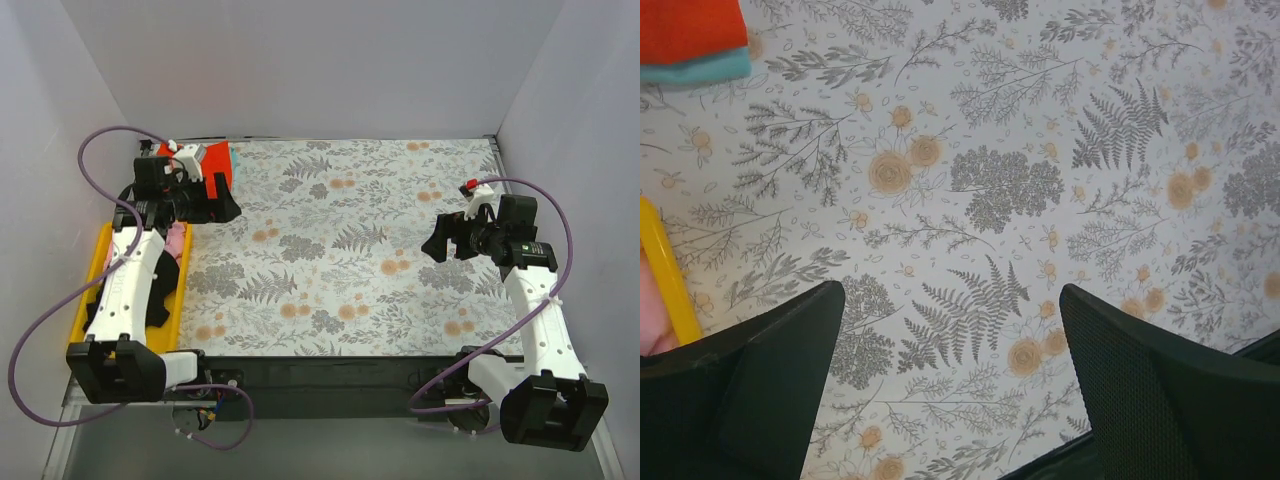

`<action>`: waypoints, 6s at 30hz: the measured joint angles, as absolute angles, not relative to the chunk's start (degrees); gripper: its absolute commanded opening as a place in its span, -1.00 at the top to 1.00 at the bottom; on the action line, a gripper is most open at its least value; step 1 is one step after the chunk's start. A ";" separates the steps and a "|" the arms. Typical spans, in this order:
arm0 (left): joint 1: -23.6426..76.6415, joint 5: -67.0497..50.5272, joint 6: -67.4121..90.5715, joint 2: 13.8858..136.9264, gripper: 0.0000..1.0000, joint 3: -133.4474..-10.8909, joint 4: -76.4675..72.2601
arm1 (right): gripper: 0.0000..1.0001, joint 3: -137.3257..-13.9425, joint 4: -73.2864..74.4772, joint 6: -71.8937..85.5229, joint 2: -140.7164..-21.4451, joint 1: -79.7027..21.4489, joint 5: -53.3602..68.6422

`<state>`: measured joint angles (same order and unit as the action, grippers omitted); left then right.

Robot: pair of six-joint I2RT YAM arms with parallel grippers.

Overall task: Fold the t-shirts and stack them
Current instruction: Grab the tshirt from the pile, then move the tshirt to the center of the board, then flatten the tshirt out

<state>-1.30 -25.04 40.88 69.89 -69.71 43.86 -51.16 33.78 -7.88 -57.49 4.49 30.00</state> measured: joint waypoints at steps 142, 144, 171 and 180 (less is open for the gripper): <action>11.05 -40.32 3.27 65.23 -0.52 -49.91 47.07 | -0.33 -96.01 36.84 -17.04 -117.67 -30.81 24.23; 15.31 -39.99 1.74 64.47 -0.54 -48.16 45.23 | -0.31 -97.10 36.75 -16.58 -119.85 -30.72 23.79; 53.10 -29.23 -49.17 76.86 -0.15 -43.13 34.89 | 0.97 -96.47 36.29 -12.23 -125.75 -30.83 28.51; 55.05 -25.69 -64.18 85.12 -0.16 -47.13 37.85 | 0.97 -94.89 36.23 -12.16 -125.75 -30.83 30.33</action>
<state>55.05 -25.69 -64.18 85.12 -47.13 37.85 -94.89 36.23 -12.16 -125.75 -30.83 30.33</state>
